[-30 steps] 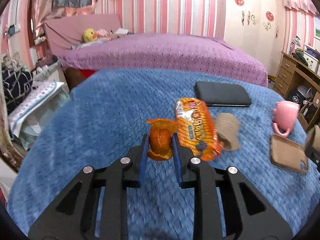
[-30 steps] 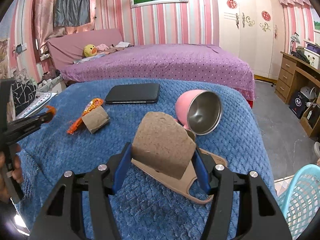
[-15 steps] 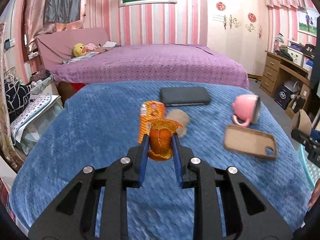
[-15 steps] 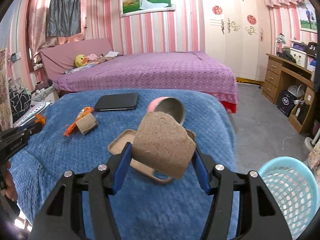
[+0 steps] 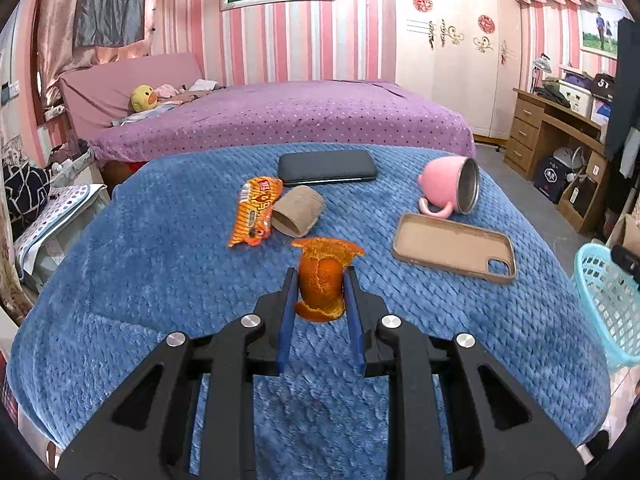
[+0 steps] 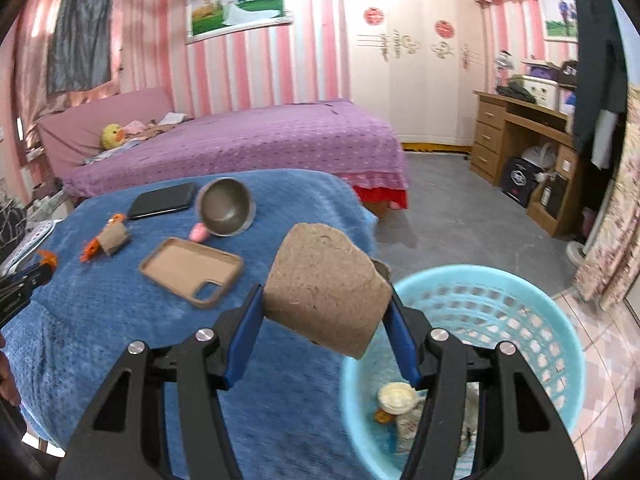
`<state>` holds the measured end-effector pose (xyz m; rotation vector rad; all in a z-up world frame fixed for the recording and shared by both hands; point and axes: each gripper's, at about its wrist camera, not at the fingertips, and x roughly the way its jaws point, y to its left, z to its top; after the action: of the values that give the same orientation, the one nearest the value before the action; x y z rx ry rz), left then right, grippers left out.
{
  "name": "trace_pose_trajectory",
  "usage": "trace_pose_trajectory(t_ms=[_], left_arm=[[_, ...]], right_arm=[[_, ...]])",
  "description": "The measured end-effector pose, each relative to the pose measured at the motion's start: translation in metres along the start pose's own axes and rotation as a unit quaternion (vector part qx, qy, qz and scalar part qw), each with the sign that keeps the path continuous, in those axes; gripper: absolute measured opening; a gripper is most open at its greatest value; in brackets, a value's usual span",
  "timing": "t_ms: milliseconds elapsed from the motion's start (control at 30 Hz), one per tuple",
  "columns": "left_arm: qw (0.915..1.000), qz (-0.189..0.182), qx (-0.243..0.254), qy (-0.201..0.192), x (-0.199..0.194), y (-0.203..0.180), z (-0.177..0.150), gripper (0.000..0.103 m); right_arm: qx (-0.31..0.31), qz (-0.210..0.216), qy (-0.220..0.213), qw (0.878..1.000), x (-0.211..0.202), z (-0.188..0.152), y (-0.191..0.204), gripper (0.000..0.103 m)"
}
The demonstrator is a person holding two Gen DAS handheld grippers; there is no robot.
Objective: Collect trash
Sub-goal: 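Carry orange peel and tube over the blue basket and open both tools to drop them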
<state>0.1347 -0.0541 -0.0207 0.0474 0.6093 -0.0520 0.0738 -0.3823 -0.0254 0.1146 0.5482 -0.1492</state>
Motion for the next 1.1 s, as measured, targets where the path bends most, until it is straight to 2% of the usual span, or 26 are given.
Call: trace_pose_trajectory(t_ms=[233,500,767,967,1100], left_arm=[[0.9998,-0.013,0.014,0.009,0.003,-0.024,-0.004,0.022],[0.9986,-0.026,0.046,0.001,0.006,-0.064,0.001,0.022],[0.9948,-0.089,0.05,0.003,0.013,-0.128,-0.002,0.022],[0.9861,-0.151,0.067,0.02,0.023,-0.198,-0.011,0.022],[0.9799,-0.177,0.09,0.021,0.021,-0.239,-0.017,0.022]], right_arm=[[0.011,-0.021,0.004,1.0,0.002,-0.003,-0.033,0.058],[0.023,-0.046,0.004,0.999,0.003,-0.005,-0.065,0.058],[0.026,-0.082,0.012,0.996,0.0,-0.014,-0.108,0.058],[0.03,-0.103,0.026,0.994,0.003,-0.022,-0.143,0.058],[0.039,-0.112,0.033,0.992,0.005,-0.026,-0.165,0.058]])
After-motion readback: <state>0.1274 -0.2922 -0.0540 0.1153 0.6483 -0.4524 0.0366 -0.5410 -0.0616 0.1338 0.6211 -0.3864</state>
